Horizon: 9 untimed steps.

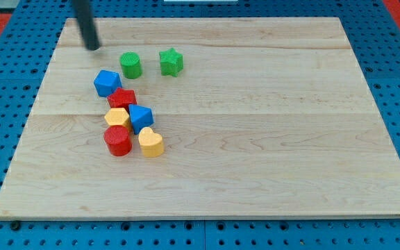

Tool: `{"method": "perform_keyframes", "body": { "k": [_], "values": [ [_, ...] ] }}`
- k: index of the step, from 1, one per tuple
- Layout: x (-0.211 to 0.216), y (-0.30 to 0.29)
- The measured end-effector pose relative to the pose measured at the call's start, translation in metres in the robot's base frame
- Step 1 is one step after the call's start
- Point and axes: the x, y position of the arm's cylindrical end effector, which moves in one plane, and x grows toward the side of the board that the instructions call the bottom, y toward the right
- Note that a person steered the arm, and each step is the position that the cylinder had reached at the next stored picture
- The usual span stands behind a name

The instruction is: Slide the blue cube and yellow heart diagonal to each other

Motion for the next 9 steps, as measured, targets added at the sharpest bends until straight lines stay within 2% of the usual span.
{"method": "perform_keyframes", "body": {
  "k": [1, 2, 6, 9],
  "values": [
    [0.058, -0.033],
    [0.093, -0.026],
    [0.092, 0.049],
    [0.092, 0.059]
  ]
}}
